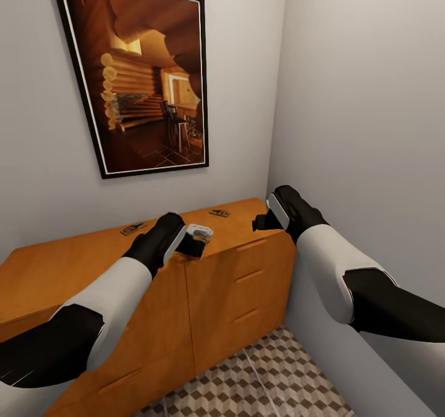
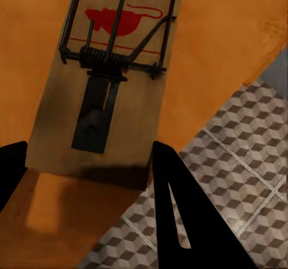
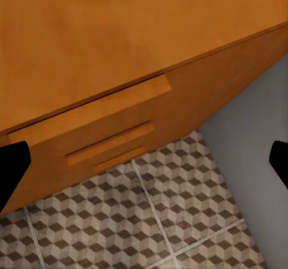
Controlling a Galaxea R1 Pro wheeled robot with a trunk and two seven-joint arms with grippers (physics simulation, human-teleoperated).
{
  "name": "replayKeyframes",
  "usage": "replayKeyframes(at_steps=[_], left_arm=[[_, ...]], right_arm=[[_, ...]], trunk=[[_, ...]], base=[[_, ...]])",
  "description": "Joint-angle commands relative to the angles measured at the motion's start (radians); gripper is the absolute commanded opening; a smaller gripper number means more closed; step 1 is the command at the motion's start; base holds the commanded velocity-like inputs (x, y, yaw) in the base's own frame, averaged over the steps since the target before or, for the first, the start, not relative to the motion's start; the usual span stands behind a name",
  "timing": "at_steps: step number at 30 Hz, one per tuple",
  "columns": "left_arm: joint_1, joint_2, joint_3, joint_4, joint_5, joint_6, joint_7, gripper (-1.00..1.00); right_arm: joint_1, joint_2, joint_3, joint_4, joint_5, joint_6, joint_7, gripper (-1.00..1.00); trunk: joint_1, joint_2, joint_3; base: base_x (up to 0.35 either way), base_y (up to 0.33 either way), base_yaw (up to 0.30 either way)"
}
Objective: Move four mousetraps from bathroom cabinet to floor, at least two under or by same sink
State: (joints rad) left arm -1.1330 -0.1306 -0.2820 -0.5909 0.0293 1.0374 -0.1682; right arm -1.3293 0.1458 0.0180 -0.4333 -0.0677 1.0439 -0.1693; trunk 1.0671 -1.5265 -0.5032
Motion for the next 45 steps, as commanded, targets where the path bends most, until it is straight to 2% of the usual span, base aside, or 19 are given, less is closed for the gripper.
replayKeyframes(at_steps=[1,2,3,21,24,27,30,32,34,35,37,38,41,45], left_arm=[[-0.001,0.000,-0.003,-0.026,-0.002,0.004,-0.003,-1.00],[-0.001,-0.001,-0.003,-0.077,0.000,0.005,-0.003,-1.00],[-0.001,0.003,0.003,-0.255,0.006,0.009,-0.004,-1.00],[-0.001,0.006,0.006,-0.262,0.003,0.009,-0.003,-1.00],[-0.001,0.013,0.006,-0.260,0.001,0.008,0.004,-1.00],[-0.001,0.032,0.011,-0.250,-0.001,0.008,0.037,-1.00],[-0.001,0.054,0.033,-0.223,-0.001,0.005,0.101,-1.00],[-0.001,0.066,0.086,-0.185,-0.001,0.001,0.170,-1.00],[-0.001,0.068,0.122,-0.169,0.000,-0.001,0.202,-1.00],[-0.001,0.070,0.161,-0.158,0.001,-0.002,0.230,-1.00],[-0.001,0.070,0.198,-0.152,0.001,-0.002,0.252,-1.00],[-0.001,0.071,0.229,-0.148,0.001,-0.003,0.267,-1.00],[-0.001,0.072,0.265,-0.146,0.000,-0.002,0.282,-1.00],[-0.001,0.072,0.283,-0.147,0.000,-0.001,0.289,-1.00]], right_arm=[[-0.001,0.000,0.002,-0.001,-0.007,0.003,-0.007,1.00],[0.000,0.000,0.002,-0.001,-0.007,0.003,-0.007,1.00],[-0.001,0.000,0.002,-0.001,-0.006,0.003,-0.008,1.00],[-0.001,-0.002,0.002,-0.004,-0.001,0.003,-0.005,1.00],[-0.001,-0.002,0.002,-0.004,-0.001,0.003,-0.005,1.00],[-0.001,-0.002,0.002,-0.004,-0.001,0.003,-0.005,1.00],[-0.001,-0.002,0.002,-0.004,-0.001,0.003,-0.006,1.00],[-0.001,-0.001,0.003,-0.004,-0.001,0.003,-0.007,1.00],[-0.001,-0.001,0.003,-0.004,-0.001,0.003,-0.007,1.00],[-0.001,0.000,0.003,-0.004,-0.001,0.003,-0.006,1.00],[-0.001,0.000,0.003,-0.004,-0.001,0.003,-0.006,1.00],[-0.001,0.000,0.003,-0.004,0.000,0.003,-0.005,1.00],[-0.001,0.000,0.003,-0.004,-0.001,0.003,-0.002,1.00],[-0.001,0.000,0.003,-0.004,-0.001,0.003,-0.003,1.00]], trunk=[[0.000,-0.001,-0.001],[0.000,-0.001,-0.001],[0.000,-0.001,-0.001],[0.000,-0.001,-0.001],[0.000,-0.001,-0.001],[0.000,-0.001,-0.001],[0.000,-0.001,-0.001],[0.000,-0.001,-0.001],[0.000,-0.001,-0.001],[0.000,-0.001,-0.001],[0.000,-0.001,-0.001],[0.000,-0.001,-0.001],[0.000,-0.001,-0.001],[0.000,-0.001,-0.001]], base=[[0.000,0.000,0.000],[0.000,0.000,0.000],[0.000,0.000,0.000],[0.000,0.000,0.000],[0.000,0.000,0.000],[0.000,0.000,0.000],[0.000,0.000,0.000],[0.000,0.000,0.000],[0.000,0.000,0.000],[0.000,0.000,0.000],[0.000,0.000,0.000],[0.000,0.000,0.000],[0.000,0.000,0.000],[0.000,0.000,0.000]])
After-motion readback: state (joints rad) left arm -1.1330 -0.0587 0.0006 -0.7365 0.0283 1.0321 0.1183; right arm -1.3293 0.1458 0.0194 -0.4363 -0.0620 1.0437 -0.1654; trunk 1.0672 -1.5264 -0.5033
